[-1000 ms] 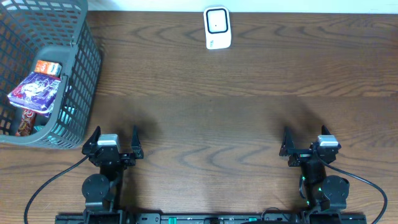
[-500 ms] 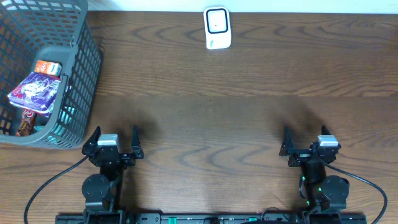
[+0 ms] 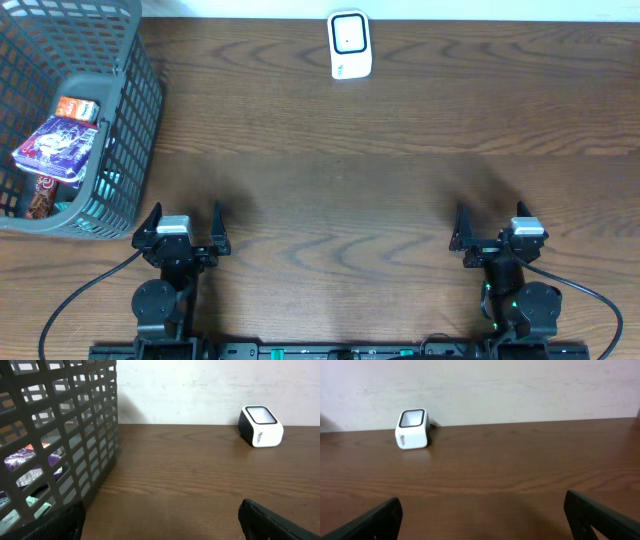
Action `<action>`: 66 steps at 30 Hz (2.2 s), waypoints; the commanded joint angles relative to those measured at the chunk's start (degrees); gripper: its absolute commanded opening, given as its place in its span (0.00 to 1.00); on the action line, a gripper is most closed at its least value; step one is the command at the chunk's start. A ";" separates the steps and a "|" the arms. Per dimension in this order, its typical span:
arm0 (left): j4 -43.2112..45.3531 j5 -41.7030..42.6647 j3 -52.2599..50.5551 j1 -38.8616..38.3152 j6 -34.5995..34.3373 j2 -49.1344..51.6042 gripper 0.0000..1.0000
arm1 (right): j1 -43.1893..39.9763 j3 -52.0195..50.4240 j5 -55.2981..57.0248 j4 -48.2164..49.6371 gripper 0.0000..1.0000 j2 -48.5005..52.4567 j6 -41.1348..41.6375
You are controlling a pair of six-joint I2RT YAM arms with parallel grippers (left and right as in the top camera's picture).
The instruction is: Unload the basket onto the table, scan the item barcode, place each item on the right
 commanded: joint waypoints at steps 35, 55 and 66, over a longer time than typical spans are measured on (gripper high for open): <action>11.65 41.92 -0.72 0.17 -58.03 -0.35 0.98 | -0.17 -0.20 0.24 -0.11 0.99 0.02 -0.66; 33.00 42.34 25.44 0.20 -41.83 9.42 0.98 | -0.17 -0.20 0.24 -0.09 0.99 0.02 -0.66; 7.63 24.06 60.48 3.50 -23.87 39.12 0.98 | -0.17 -0.20 0.24 -0.09 0.99 0.02 -0.66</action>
